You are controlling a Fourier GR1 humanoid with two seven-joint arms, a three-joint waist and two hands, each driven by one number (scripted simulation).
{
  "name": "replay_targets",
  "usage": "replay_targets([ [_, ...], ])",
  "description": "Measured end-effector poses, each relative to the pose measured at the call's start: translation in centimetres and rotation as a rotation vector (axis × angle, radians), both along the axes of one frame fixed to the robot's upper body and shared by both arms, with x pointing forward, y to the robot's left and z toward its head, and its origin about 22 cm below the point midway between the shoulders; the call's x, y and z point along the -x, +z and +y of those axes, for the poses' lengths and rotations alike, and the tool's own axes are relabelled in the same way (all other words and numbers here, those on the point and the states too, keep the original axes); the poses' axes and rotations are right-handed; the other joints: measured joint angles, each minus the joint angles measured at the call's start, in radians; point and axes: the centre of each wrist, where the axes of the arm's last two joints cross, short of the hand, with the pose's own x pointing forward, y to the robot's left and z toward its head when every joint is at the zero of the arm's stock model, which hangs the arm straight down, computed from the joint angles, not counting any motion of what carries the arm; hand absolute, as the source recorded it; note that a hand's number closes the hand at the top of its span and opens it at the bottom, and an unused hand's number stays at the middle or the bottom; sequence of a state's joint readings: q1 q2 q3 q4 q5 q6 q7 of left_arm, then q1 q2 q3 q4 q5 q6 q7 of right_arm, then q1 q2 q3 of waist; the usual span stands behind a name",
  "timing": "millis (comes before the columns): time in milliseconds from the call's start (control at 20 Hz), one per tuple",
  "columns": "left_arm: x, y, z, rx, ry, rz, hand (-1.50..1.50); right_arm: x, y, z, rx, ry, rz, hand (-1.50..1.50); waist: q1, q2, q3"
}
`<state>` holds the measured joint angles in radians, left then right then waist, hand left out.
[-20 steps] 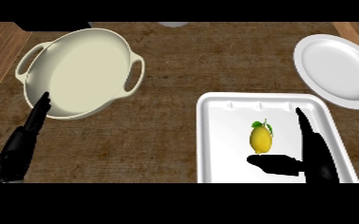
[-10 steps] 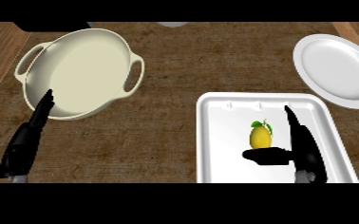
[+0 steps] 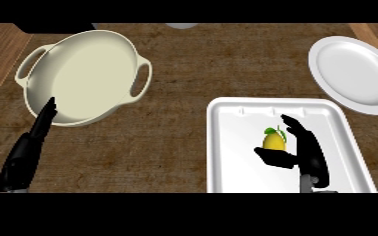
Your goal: Pick the lemon from the tray and place it in the plate
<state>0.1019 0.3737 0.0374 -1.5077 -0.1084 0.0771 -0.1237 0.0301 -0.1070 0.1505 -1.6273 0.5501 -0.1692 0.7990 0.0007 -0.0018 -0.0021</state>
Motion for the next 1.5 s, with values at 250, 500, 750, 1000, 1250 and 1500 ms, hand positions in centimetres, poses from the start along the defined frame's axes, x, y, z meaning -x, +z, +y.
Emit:
replay_targets([
  [250,-0.3,-0.6,-0.2,0.002,0.002,0.001,0.00,0.1,-0.2,-0.1,0.011,0.006,-0.058,1.50,-0.002,-0.001,-0.002],
  [500,-1.2,0.2,-0.2,0.000,-0.002,-0.007,0.00,-1.0,0.4,-5.8,0.122,0.112,-0.058,1.50,0.008,0.005,0.002],
  [750,-1.4,0.3,-0.6,0.005,-0.017,-0.018,0.00,-1.4,2.9,-13.3,0.360,0.285,-0.007,1.50,0.026,0.024,0.008],
  [1000,-1.4,0.4,-0.7,0.013,-0.024,-0.025,0.00,-1.9,7.1,-19.9,0.521,0.373,-0.023,1.50,0.038,0.032,0.015],
  [1250,-1.4,0.2,-1.1,0.022,-0.032,-0.027,0.00,-2.0,12.0,-25.3,0.610,0.388,-0.146,1.50,0.042,0.032,0.021],
  [1500,-1.3,0.0,-1.2,0.026,-0.034,-0.024,0.00,-1.6,16.5,-29.4,0.670,0.402,-0.344,1.50,0.041,0.029,0.023],
])
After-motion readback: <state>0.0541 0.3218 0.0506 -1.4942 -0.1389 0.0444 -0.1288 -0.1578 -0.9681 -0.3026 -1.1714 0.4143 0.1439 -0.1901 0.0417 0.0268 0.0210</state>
